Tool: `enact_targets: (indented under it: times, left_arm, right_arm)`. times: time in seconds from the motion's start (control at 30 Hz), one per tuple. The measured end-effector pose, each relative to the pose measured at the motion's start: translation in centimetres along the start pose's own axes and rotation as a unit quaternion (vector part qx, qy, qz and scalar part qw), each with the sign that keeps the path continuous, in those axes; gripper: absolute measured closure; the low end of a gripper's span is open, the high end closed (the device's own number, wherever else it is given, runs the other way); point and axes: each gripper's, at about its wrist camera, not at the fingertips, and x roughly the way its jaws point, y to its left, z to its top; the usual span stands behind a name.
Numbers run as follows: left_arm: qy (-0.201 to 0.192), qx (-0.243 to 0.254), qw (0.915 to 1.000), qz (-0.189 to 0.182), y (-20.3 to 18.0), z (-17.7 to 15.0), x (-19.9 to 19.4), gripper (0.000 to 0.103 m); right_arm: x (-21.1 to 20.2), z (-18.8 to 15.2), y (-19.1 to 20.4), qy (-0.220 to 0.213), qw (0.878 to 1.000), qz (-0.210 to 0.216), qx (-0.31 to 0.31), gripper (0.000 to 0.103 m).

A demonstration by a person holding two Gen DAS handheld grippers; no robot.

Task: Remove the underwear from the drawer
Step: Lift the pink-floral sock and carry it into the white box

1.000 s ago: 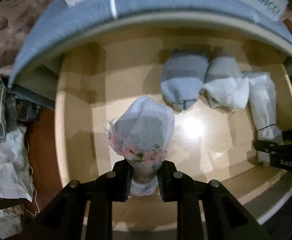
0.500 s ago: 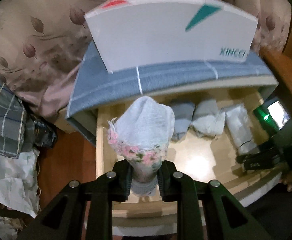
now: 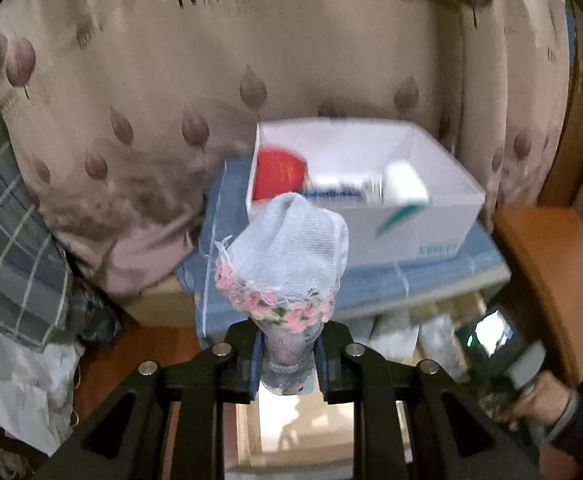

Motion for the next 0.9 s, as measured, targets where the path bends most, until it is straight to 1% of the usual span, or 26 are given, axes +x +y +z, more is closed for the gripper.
enact_targets:
  times: [0.13,0.23,0.33,0.43,0.6,0.67,0.73,0.8,0.9]
  left_arm:
    - [-0.043,0.007,0.999,0.009,0.0,3.1,-1.5,0.082]
    - [-0.063,0.011,0.9979,0.008,-0.2,5.4,-1.5,0.082]
    - [-0.078,0.02,0.9967,0.011,-0.7,7.4,-0.8,0.082]
    - [-0.072,0.026,0.997,0.016,-1.3,9.3,1.2,0.082]
    - [-0.04,0.025,0.9987,0.019,-2.2,11.8,5.6,0.082]
    - [-0.033,0.023,0.9989,0.024,-2.5,12.6,7.3,0.082]
    - [-0.02,0.019,0.9995,0.017,-2.7,13.2,9.0,0.082]
    - [-0.01,0.013,0.9996,0.022,-3.0,13.6,10.7,0.082]
    - [0.007,0.016,0.9994,0.028,-3.5,13.8,13.2,0.082]
  right_arm:
    - [0.2,0.1,-0.1,0.0,1.0,-0.001,-0.001,0.057]
    - [0.3,0.1,0.0,0.0,1.0,-0.001,-0.002,0.058]
    - [0.0,0.0,0.0,0.0,1.0,-0.004,-0.004,0.058]
    - [-0.2,-0.1,0.1,-0.001,1.0,-0.004,-0.003,0.059]
    - [-0.3,-0.1,-0.3,-0.001,1.0,0.001,0.0,0.059]
    - [-0.4,-0.1,-0.4,0.0,1.0,0.001,-0.001,0.059]
    - [-0.4,0.0,-0.4,-0.001,1.0,0.001,-0.002,0.059]
    - [-0.5,-0.1,-0.5,-0.001,1.0,0.002,-0.001,0.059]
    - [-0.6,0.0,-0.5,0.0,1.0,0.002,-0.002,0.059]
